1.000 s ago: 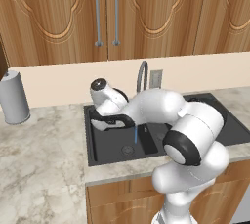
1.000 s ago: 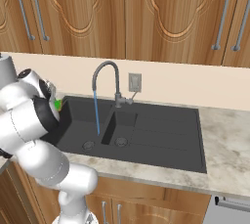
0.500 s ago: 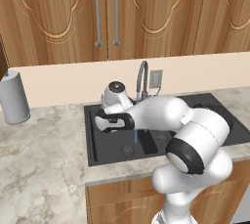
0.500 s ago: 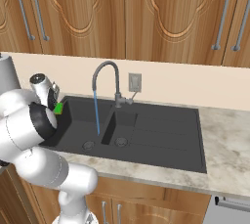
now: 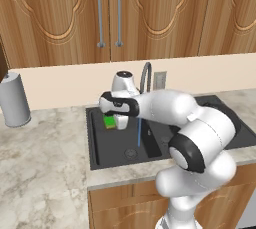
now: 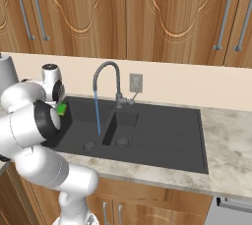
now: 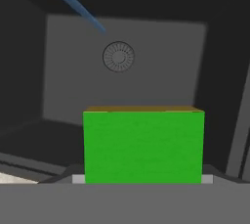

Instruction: Soak the sponge with water for a few seconds and then drop it inside the sink.

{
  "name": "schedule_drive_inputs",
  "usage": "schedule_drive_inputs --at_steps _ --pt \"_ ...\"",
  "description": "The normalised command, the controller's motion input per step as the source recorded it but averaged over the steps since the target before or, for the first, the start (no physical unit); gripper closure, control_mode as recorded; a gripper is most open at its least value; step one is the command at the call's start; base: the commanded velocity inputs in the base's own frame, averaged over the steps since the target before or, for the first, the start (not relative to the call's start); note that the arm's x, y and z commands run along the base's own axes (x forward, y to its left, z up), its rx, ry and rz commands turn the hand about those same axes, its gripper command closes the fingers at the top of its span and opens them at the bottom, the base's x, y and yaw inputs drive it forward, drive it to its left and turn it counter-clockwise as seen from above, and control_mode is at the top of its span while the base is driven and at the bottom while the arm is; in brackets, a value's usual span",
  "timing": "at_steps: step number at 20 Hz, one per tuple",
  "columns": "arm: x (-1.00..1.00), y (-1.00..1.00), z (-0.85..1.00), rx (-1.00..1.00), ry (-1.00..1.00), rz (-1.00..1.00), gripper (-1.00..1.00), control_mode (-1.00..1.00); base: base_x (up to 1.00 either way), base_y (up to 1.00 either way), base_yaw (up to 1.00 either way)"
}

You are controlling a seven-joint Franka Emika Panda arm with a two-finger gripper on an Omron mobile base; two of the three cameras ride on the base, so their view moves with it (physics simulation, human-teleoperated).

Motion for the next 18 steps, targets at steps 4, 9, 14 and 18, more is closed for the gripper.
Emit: schedule_drive_inputs --at_steps 4,9,14,18 --pt "-0.06 -0.07 -0.15 0.00 0.01 0.00 1.00 -1.00 0.00 0.00 0.00" --pt "-0.07 0.00 -0.44 0.00 -0.15 0.00 1.00 -1.00 0.00 0.00 0.00" --pt "0.00 0.00 -0.37 0.00 -0.12 0.00 1.00 -1.00 0.00 0.00 0.00" --pt "0.42 0.00 -0.24 0.00 -0.03 0.00 1.00 -1.00 0.00 0.00 0.00"
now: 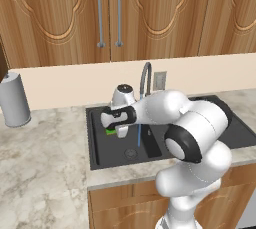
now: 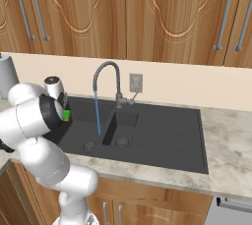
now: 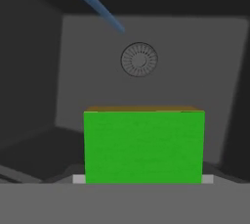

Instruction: Soak the sponge with water for a few seconds and then drop it inside the sink.

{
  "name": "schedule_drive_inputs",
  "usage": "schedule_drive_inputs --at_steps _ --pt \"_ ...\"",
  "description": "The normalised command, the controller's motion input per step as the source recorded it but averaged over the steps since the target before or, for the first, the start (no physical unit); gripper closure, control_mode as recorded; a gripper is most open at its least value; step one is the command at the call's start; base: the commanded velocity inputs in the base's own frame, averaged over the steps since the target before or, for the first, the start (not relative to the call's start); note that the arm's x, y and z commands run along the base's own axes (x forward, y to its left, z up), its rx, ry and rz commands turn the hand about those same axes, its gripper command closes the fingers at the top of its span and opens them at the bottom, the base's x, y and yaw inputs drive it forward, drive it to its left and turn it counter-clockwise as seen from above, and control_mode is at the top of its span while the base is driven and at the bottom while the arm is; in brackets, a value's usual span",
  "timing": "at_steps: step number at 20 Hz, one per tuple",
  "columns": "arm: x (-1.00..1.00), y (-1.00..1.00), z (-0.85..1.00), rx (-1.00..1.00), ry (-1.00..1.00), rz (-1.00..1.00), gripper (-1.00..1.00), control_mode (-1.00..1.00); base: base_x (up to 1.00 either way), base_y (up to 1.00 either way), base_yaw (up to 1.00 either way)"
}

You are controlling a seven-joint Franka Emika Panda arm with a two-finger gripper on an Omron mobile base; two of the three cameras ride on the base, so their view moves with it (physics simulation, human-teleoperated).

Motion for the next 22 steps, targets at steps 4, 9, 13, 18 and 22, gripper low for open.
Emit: schedule_drive_inputs --at_steps 4,9,13,18,22 --pt "0.31 0.00 -0.23 0.00 0.00 0.00 1.00 -1.00 0.00 0.00 0.00" --pt "0.10 0.00 -0.35 0.00 -0.01 0.00 1.00 -1.00 0.00 0.00 0.00" --pt "-0.02 0.00 -0.37 0.00 -0.05 0.00 1.00 -1.00 0.00 0.00 0.00" --pt "0.00 0.00 -0.41 0.00 -0.04 0.00 1.00 -1.00 0.00 0.00 0.00" --pt "0.00 0.00 -0.28 0.00 0.00 0.00 1.00 -1.00 0.00 0.00 0.00"
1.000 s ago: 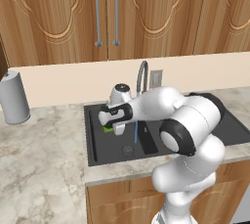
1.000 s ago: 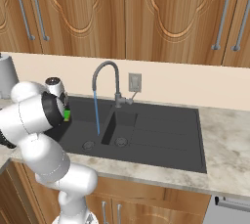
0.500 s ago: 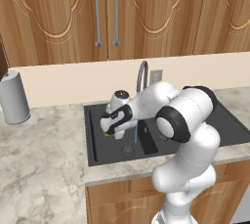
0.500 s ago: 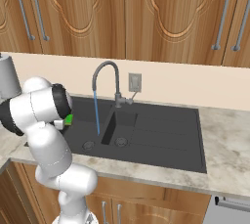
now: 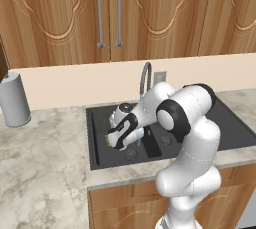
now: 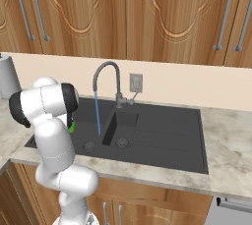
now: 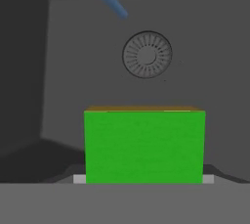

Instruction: Soak the sponge with water for a few seconds and then drop it inside the sink.

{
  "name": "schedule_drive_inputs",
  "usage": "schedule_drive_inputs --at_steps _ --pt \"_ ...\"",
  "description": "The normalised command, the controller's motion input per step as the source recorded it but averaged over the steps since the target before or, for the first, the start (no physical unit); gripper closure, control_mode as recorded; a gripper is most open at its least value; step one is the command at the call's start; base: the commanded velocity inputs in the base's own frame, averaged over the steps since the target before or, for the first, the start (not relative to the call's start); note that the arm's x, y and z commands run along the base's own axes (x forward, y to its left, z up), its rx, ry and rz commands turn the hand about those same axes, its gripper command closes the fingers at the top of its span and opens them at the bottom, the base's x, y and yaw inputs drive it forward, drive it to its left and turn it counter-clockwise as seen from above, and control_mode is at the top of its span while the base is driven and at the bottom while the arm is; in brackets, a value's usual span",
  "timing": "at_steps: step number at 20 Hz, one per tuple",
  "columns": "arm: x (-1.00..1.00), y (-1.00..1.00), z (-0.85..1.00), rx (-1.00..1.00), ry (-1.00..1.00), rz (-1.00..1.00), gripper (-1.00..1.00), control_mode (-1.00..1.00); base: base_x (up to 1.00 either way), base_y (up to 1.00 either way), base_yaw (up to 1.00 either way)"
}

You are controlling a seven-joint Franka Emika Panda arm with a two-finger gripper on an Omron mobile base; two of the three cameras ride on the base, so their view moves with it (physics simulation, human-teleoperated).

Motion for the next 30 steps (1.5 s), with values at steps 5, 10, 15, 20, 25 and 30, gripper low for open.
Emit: schedule_drive_inputs --at_steps 5,10,15,20,25,30 --pt "-0.02 0.00 -0.18 0.00 0.00 0.00 1.00 -1.00 0.00 0.00 0.00" --pt "0.00 0.00 -0.22 0.00 0.00 0.00 1.00 -1.00 0.00 0.00 0.00" --pt "0.00 0.00 -0.06 0.00 0.00 0.00 1.00 -1.00 0.00 0.00 0.00" --pt "0.00 0.00 -0.18 0.00 0.00 0.00 1.00 -1.00 0.00 0.00 0.00" --pt "0.00 0.00 -0.20 0.00 0.00 0.00 1.00 -1.00 0.00 0.00 0.00" --pt "0.00 0.00 -0.16 0.00 0.00 0.00 1.00 -1.00 0.00 0.00 0.00"
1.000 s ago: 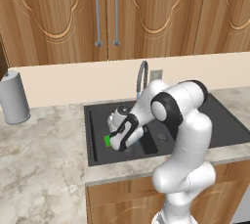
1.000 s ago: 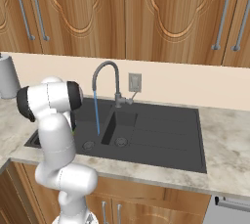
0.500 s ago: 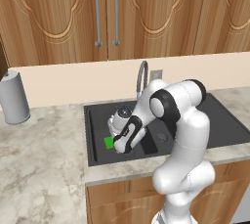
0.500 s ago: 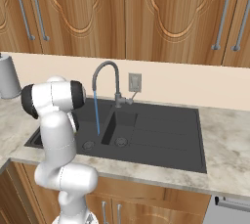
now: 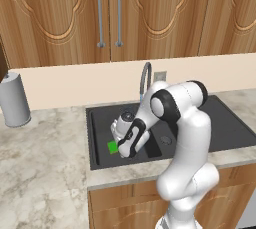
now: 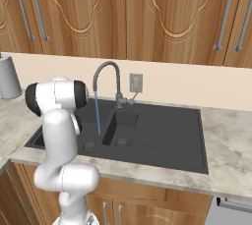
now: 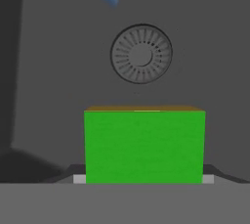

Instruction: Soak the sponge with water for a few seconds and then drop it inside the sink.

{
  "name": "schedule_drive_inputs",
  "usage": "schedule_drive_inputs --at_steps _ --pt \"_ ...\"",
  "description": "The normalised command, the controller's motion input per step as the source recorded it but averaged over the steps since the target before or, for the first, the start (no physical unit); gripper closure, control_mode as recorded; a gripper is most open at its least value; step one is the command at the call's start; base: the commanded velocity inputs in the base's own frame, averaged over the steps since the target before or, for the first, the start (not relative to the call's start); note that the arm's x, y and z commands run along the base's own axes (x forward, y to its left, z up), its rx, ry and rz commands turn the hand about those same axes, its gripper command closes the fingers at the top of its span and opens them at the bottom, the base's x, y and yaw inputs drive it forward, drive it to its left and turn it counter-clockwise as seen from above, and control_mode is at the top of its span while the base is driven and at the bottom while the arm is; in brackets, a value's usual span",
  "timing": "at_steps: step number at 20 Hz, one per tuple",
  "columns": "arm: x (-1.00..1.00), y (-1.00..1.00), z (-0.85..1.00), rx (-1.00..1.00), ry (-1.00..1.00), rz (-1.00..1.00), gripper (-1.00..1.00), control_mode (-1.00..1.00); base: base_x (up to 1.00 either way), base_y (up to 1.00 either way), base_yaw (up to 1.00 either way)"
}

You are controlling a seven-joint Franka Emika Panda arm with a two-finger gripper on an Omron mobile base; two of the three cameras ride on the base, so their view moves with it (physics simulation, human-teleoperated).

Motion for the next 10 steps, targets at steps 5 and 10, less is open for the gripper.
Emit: schedule_drive_inputs --at_steps 5,10 --pt "0.00 0.00 -0.18 0.00 0.00 0.00 1.00 -1.00 0.00 0.00 0.00" --pt "0.00 0.00 -0.22 0.00 0.00 0.00 1.00 -1.00 0.00 0.00 0.00"
